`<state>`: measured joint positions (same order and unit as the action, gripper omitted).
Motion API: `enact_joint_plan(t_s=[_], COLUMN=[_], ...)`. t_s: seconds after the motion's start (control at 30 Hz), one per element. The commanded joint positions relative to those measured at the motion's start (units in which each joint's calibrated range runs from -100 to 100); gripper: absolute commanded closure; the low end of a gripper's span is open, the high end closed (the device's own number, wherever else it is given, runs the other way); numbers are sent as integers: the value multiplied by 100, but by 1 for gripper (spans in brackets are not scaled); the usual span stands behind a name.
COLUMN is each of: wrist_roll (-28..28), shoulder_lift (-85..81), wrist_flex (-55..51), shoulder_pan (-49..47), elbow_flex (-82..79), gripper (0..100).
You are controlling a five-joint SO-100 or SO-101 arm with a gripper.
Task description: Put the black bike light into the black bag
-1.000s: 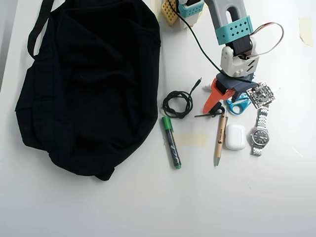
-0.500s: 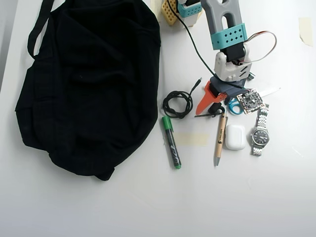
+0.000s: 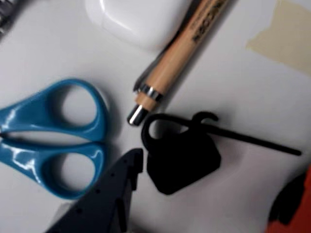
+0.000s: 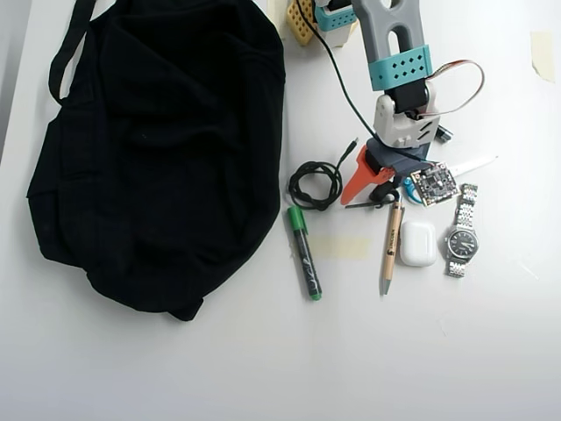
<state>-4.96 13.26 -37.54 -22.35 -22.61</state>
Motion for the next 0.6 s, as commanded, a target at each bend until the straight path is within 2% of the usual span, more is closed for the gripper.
enact_joint_plan(t_s=[0.0,0.37,0.57], wrist_roll=[19,19,19], shoulder_lift=[68,151,151], wrist_flex=[84,283,489], shoulder_pan=[28,28,-1], elbow_flex=[96,96,105], gripper=[59,59,67])
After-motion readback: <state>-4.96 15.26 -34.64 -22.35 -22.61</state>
